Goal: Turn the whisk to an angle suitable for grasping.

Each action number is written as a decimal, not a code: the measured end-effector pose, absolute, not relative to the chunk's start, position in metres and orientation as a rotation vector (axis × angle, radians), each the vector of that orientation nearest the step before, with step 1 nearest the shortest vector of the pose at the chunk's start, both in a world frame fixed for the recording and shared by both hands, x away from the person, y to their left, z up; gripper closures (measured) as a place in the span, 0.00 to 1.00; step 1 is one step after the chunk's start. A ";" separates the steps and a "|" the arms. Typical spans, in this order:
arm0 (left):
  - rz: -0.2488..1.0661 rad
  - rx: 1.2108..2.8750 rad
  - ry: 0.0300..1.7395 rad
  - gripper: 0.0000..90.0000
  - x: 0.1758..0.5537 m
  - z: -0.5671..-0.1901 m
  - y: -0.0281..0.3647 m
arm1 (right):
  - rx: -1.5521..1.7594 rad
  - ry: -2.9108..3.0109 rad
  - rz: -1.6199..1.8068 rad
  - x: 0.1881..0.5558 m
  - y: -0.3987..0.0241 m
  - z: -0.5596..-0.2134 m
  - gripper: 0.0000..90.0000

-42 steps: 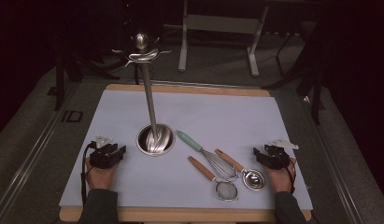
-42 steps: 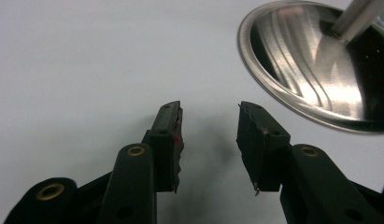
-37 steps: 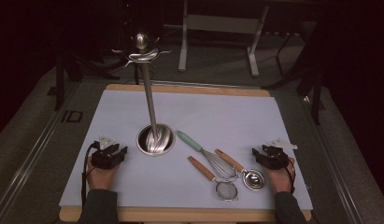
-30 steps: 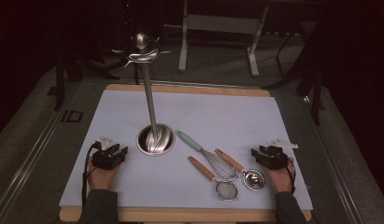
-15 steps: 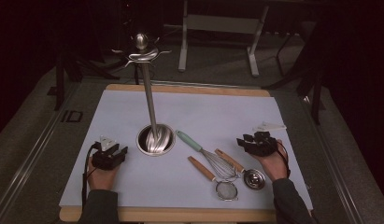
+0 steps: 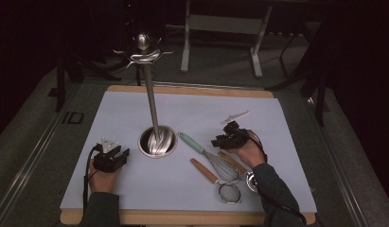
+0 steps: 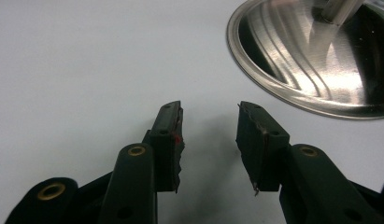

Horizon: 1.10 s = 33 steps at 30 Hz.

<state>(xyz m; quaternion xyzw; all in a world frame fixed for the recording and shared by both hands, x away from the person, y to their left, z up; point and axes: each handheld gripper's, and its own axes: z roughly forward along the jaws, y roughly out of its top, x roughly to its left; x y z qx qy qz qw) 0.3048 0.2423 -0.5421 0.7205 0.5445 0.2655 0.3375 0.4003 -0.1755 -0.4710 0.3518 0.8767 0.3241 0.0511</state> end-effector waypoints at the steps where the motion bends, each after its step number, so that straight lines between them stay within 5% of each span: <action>1: 0.691 1.877 1.420 0.68 0.305 -0.542 0.242 | 1.065 2.691 0.975 0.401 -0.171 -0.473 0.71; 33: 0.683 1.870 1.428 0.67 0.305 -0.542 0.243 | 1.248 3.014 0.730 0.432 -0.123 -0.507 0.76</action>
